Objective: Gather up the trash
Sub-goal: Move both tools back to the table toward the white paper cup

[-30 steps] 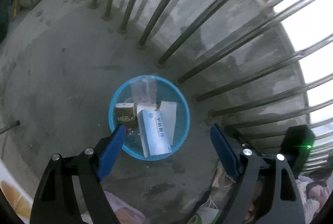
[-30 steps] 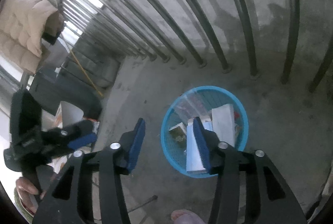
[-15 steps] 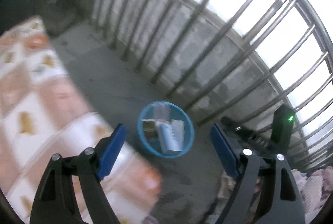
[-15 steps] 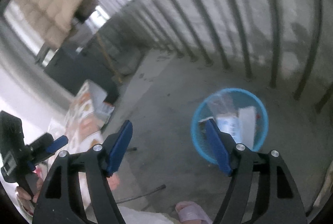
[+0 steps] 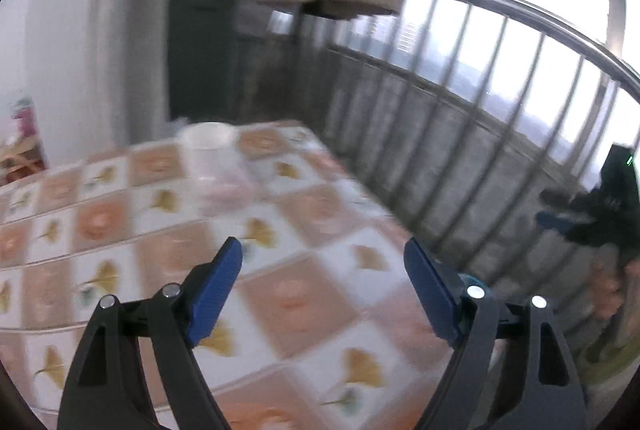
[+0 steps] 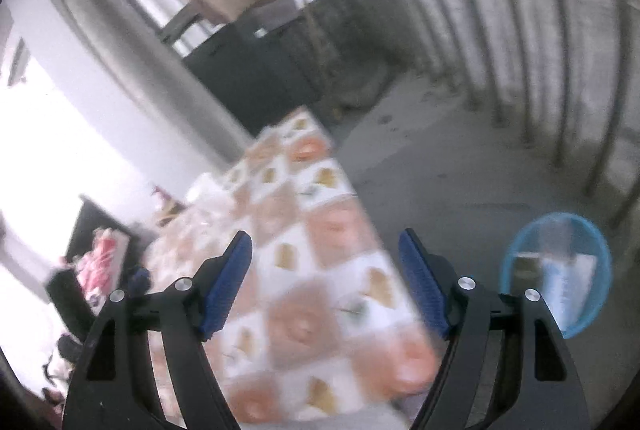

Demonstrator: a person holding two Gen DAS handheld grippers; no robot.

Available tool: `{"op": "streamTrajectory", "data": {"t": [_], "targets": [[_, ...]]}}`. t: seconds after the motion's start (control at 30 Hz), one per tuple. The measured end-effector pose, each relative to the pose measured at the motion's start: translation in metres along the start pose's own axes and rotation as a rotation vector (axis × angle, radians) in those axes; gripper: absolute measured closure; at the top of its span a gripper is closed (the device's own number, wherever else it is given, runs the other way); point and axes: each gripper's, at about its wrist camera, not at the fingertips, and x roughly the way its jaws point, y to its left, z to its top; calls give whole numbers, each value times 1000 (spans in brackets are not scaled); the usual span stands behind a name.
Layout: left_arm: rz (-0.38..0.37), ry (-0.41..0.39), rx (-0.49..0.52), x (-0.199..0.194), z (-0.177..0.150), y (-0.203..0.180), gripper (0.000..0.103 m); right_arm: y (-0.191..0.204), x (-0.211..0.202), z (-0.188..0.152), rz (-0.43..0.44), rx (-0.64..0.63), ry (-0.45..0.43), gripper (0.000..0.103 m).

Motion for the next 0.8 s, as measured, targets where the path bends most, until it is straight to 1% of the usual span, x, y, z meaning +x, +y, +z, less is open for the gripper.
{"op": "streamTrajectory", "data": {"t": [0.03, 0.1, 0.13, 0.23, 0.33, 0.4, 0.47, 0.57, 0.63, 0.67, 0.7, 0.77, 0.8], "targets": [[17, -2, -6, -1, -2, 8, 22, 12, 11, 6, 48, 5, 17, 31], [35, -3, -29, -4, -10, 28, 22, 26, 26, 11, 100, 15, 48, 31], [40, -3, -37, -3, -13, 36, 22, 38, 41, 15, 133, 12, 76, 31], [56, -3, -54, 5, -18, 54, 22, 66, 72, 18, 151, -8, 140, 31], [56, -9, -81, 15, -18, 68, 22, 98, 118, 23, 174, -40, 217, 32], [34, -16, -102, 24, -13, 78, 22, 115, 140, 24, 170, -73, 239, 32], [30, -29, -120, 34, -7, 85, 22, 130, 162, 26, 163, -97, 263, 34], [-25, -8, -161, 57, 4, 97, 22, 150, 197, 33, 188, -120, 318, 37], [-58, -5, -242, 72, 12, 111, 22, 159, 217, 40, 196, -102, 367, 38], [-68, -11, -265, 77, 14, 115, 22, 163, 233, 45, 213, -80, 404, 40], [-75, -21, -285, 83, 18, 120, 22, 165, 244, 48, 201, -59, 456, 42], [-92, -36, -305, 93, 26, 128, 22, 168, 270, 55, 190, -13, 501, 47], [-112, -37, -310, 99, 30, 131, 22, 169, 279, 58, 184, 4, 512, 49]]}}
